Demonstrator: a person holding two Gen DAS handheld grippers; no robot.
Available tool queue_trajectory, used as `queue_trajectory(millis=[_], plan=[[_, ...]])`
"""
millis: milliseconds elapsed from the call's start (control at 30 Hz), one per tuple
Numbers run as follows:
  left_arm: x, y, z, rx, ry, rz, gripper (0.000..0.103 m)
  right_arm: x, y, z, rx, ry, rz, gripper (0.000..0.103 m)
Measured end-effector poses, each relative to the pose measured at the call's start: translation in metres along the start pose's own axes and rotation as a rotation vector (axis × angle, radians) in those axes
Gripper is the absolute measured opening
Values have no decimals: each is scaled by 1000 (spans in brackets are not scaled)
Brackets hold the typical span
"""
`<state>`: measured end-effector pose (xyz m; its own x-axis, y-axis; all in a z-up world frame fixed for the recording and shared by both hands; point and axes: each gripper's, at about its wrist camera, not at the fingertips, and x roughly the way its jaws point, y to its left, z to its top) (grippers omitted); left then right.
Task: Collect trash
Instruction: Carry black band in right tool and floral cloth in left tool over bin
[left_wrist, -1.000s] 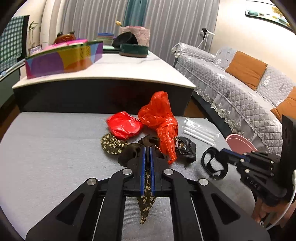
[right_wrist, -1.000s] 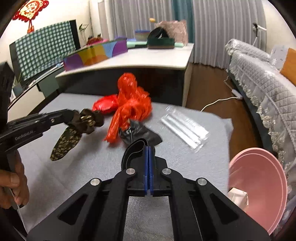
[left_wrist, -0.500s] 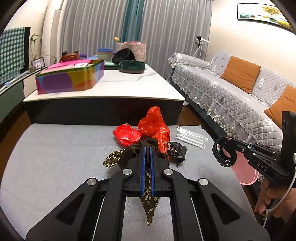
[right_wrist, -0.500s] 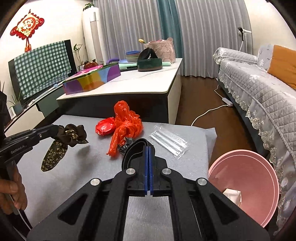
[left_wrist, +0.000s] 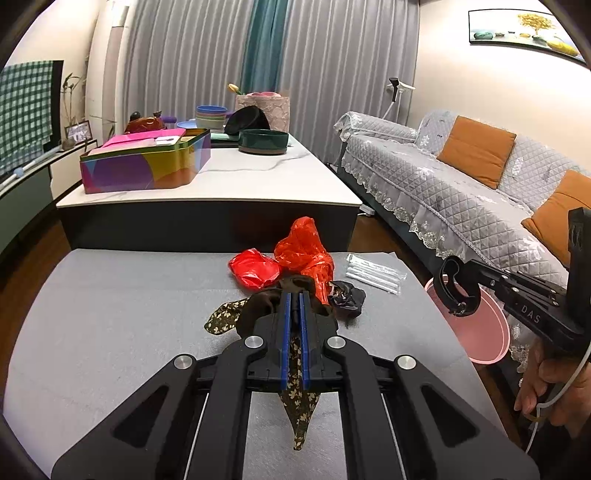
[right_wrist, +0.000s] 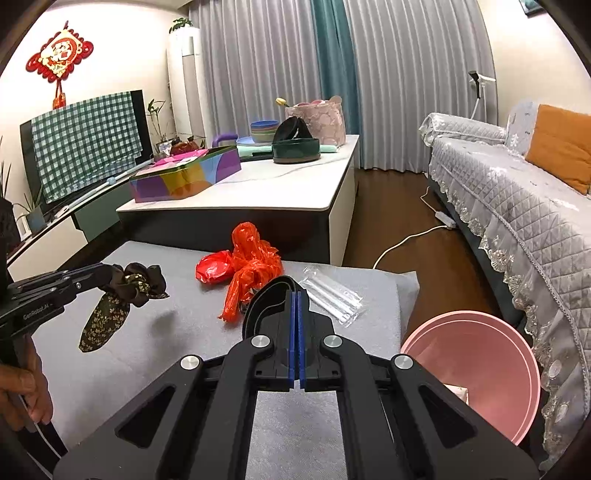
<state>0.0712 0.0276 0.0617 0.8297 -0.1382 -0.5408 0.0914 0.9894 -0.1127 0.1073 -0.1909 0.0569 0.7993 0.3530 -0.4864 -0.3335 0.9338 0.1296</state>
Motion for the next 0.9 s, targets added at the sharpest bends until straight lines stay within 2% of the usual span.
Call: queue_trajectory(millis=[333, 900], plan=[[-2, -8, 2, 11, -7, -17, 5, -17, -7, 5, -12, -38, -41, 1], [16, -47, 8, 51, -4, -73, 5, -44, -48, 9, 24, -79, -124, 1]])
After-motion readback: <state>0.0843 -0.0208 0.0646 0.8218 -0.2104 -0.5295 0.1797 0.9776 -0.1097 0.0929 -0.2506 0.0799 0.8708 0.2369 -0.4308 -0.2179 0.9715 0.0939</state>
